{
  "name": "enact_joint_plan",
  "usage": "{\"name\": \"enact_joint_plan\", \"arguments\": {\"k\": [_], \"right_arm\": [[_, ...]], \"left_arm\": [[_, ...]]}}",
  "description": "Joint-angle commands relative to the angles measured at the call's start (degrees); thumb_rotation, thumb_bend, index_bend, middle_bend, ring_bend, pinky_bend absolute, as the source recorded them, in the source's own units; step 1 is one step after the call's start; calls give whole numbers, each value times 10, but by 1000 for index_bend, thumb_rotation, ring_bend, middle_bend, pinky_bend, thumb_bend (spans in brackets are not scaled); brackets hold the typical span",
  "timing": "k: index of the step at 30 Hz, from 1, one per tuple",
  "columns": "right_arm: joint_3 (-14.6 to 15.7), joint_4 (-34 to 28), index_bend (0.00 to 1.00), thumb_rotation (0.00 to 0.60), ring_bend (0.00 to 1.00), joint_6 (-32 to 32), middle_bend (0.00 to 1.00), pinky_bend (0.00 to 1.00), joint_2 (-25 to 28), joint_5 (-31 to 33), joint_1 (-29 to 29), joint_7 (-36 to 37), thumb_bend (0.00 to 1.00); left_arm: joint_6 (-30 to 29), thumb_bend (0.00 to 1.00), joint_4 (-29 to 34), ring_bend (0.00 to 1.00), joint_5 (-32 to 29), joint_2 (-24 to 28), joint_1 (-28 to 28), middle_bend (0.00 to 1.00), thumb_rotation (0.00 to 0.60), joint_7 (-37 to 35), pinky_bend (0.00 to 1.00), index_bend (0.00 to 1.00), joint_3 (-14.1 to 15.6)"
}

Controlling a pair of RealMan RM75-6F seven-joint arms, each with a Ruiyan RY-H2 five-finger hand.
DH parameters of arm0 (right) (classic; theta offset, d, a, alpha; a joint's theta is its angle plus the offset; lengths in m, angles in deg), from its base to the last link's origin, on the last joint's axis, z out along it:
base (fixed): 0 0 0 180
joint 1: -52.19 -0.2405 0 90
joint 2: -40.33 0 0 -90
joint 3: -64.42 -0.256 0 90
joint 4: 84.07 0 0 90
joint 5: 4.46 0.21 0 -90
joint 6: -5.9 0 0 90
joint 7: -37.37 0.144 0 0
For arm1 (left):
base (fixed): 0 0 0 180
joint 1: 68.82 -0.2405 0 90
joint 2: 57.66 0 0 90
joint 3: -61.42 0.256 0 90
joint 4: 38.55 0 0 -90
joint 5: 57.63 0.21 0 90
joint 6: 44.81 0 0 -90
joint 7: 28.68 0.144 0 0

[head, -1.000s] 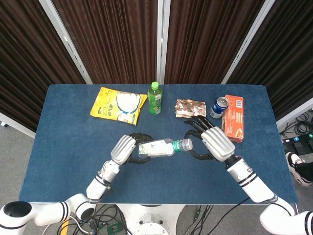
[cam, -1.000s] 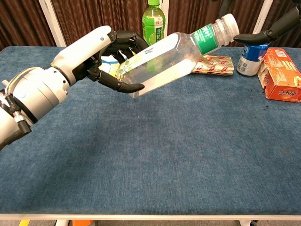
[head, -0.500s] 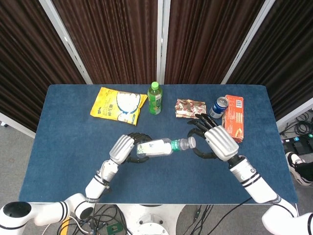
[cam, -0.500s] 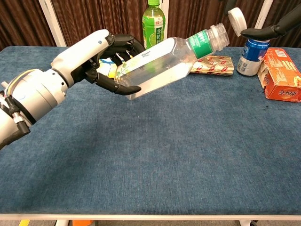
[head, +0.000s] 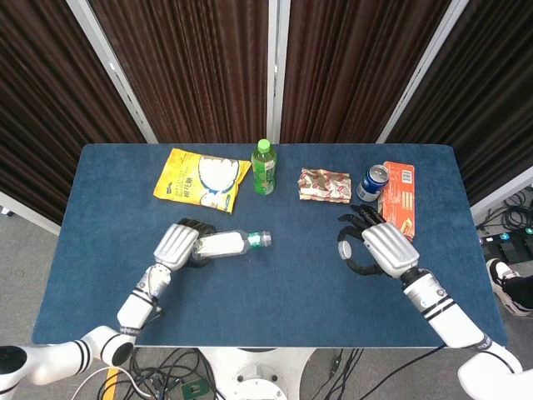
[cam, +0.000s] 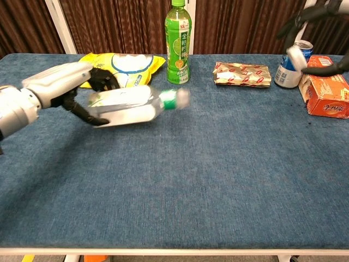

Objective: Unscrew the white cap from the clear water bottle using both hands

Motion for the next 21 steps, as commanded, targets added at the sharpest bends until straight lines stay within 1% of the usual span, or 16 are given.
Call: {"name": "enact_joint_plan", "arguments": {"k": [1, 4, 8, 10, 16, 19, 21], "right_arm": [[10, 18, 519, 600, 0, -28, 160, 0, -22, 9, -13, -29, 357], [13, 40, 505, 600, 0, -48, 156, 0, -49, 19, -26, -56, 357], [15, 82, 467, 600, 0, -71, 143, 0, -97, 39, -46, -117, 357], [14, 100, 446, 600, 0, -80, 134, 0, -119, 52, -53, -136, 357], [14, 160, 350, 600, 0, -100, 102, 0, -182, 87, -75, -193, 357], [17, 176, 264, 600, 0, -97, 94, 0, -203, 99, -76, -214, 357], [20, 177, 198, 600, 0, -95, 89, 0, -206, 104, -75, -222, 355]], "left_arm": [[28, 283, 42, 201, -45, 30, -8, 322, 600, 63, 243, 294, 0], [16, 265, 57, 158, -44, 33, -13, 273, 600, 73, 232, 218, -2], [7, 256, 82, 130, -42, 47, -19, 236, 600, 74, 219, 167, -2], [0, 253, 95, 126, -40, 56, -24, 231, 600, 72, 217, 160, -2], [-47, 250, 124, 126, -23, 81, -48, 231, 600, 60, 216, 157, -3], [-66, 249, 129, 126, -23, 93, -64, 231, 600, 48, 214, 157, -2], [-75, 248, 130, 126, -24, 99, -73, 230, 600, 42, 213, 157, -2]]}}
